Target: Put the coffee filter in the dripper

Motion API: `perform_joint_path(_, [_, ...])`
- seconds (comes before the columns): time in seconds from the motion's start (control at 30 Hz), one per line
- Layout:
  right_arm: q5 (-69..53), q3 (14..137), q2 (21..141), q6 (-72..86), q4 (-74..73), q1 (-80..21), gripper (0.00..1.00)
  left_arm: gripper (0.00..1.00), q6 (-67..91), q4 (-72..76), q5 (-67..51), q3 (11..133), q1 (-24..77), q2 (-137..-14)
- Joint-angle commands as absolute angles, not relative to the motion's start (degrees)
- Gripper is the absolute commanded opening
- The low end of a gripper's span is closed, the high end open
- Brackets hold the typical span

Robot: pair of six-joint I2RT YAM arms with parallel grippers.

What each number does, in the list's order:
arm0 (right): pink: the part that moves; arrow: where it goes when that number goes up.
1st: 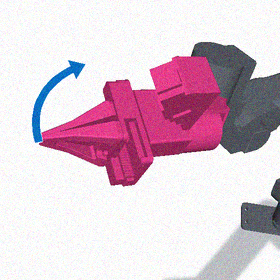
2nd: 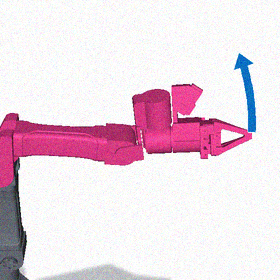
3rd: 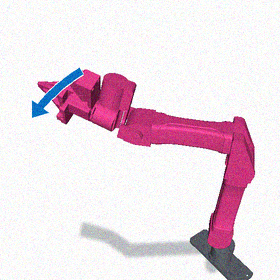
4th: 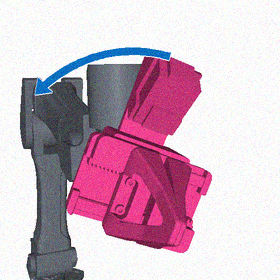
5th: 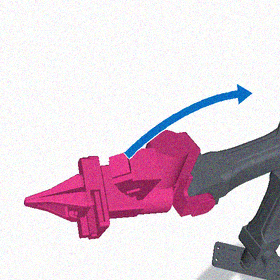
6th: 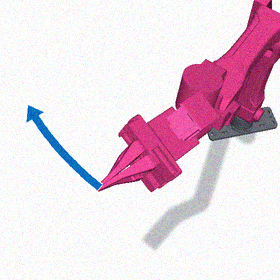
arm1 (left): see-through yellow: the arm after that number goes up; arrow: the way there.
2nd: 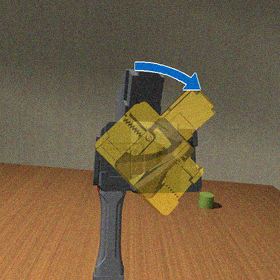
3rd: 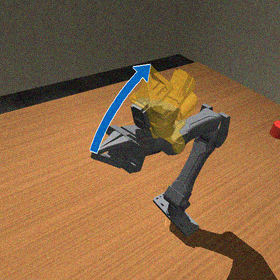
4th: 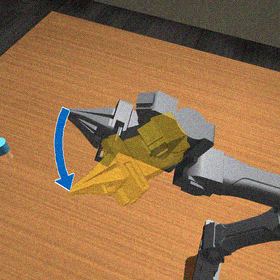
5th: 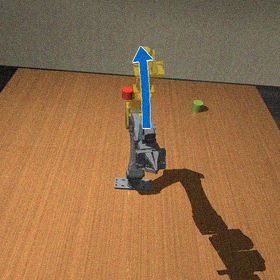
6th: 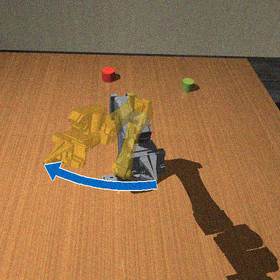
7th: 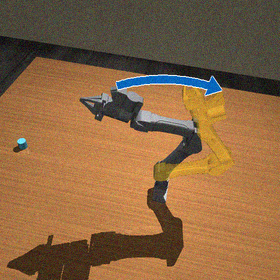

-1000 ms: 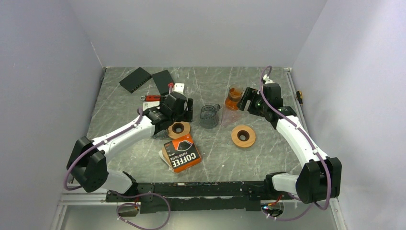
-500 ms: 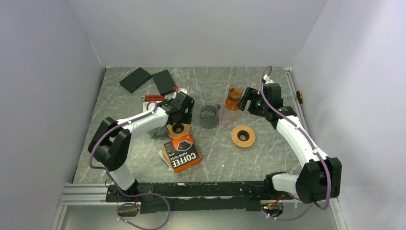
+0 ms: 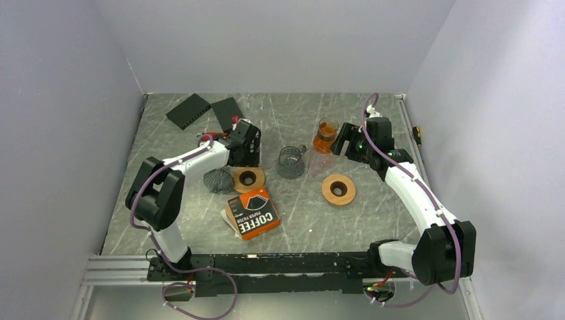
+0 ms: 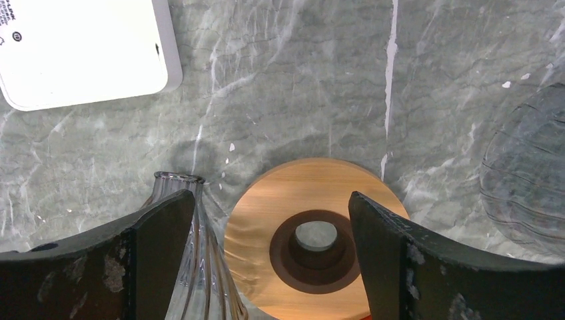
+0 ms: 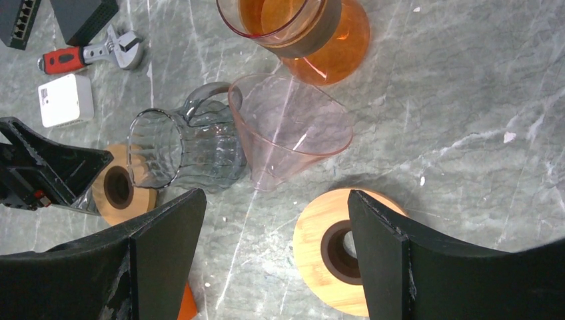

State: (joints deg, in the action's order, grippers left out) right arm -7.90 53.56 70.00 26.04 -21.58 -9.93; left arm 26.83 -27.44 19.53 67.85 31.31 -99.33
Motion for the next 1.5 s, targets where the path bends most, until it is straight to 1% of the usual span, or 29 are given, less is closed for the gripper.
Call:
perform_joint_path(0.0, [-8.5, 55.6, 68.9, 25.3, -21.9, -9.7, 0.83, 0.91, 26.5, -28.5, 17.4, 67.6, 30.8, -98.4])
perform_joint_path(0.57, [-10.7, 56.7, 71.6, 25.9, -20.8, -9.5, 0.83, 0.87, 23.8, -33.4, 11.7, 70.8, 29.4, -103.9])
perform_joint_path(0.73, [-10.8, 56.7, 71.9, 26.2, -20.6, -9.5, 0.83, 0.81, 23.7, -34.7, 11.3, 71.5, 29.3, -105.2])
perform_joint_path(1.0, [-11.7, 57.5, 72.2, 26.1, -20.6, -9.5, 0.83, 0.89, 24.1, -34.8, 9.6, 70.9, 29.2, -101.4])
perform_joint_path(1.1, [-12.2, 57.4, 72.0, 26.3, -20.4, -9.5, 0.83, 0.91, 23.7, -34.5, 8.8, 70.4, 29.2, -99.4])
perform_joint_path(1.23, [-12.5, 57.3, 71.7, 26.5, -20.3, -9.5, 0.83, 0.91, 23.3, -34.8, 8.2, 70.0, 28.6, -98.3])
perform_joint_path(1.47, [-12.5, 57.2, 71.5, 26.5, -20.4, -9.5, 0.83, 0.86, 23.3, -35.8, 8.2, 68.9, 26.9, -98.4])
